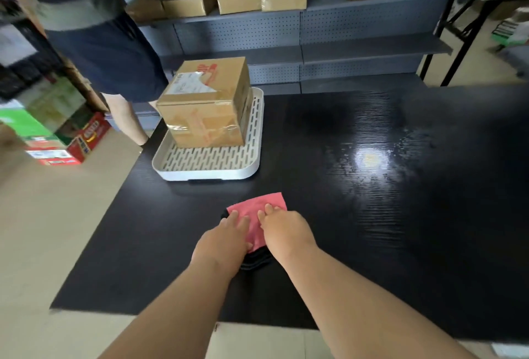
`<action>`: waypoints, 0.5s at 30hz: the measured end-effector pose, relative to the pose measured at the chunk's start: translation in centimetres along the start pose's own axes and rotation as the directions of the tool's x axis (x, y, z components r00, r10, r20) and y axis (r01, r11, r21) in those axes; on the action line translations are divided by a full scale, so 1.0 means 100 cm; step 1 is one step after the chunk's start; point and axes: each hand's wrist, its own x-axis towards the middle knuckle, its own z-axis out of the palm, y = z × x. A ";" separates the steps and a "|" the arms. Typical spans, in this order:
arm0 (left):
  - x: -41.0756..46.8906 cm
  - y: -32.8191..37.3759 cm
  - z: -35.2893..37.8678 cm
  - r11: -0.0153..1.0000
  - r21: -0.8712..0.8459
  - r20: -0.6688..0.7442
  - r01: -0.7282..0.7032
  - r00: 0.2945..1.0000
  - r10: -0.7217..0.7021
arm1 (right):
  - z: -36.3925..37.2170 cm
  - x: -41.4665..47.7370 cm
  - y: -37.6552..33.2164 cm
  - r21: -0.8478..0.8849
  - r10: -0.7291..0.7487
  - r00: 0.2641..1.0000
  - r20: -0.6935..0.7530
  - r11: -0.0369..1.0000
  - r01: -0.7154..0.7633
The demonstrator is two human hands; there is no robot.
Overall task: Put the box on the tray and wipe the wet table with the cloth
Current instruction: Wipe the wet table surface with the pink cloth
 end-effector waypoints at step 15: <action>-0.030 0.072 -0.002 0.990 -0.065 -0.101 -0.122 0.988 0.115 | 0.021 -0.087 0.040 -0.002 0.093 0.994 0.057 0.996 -0.093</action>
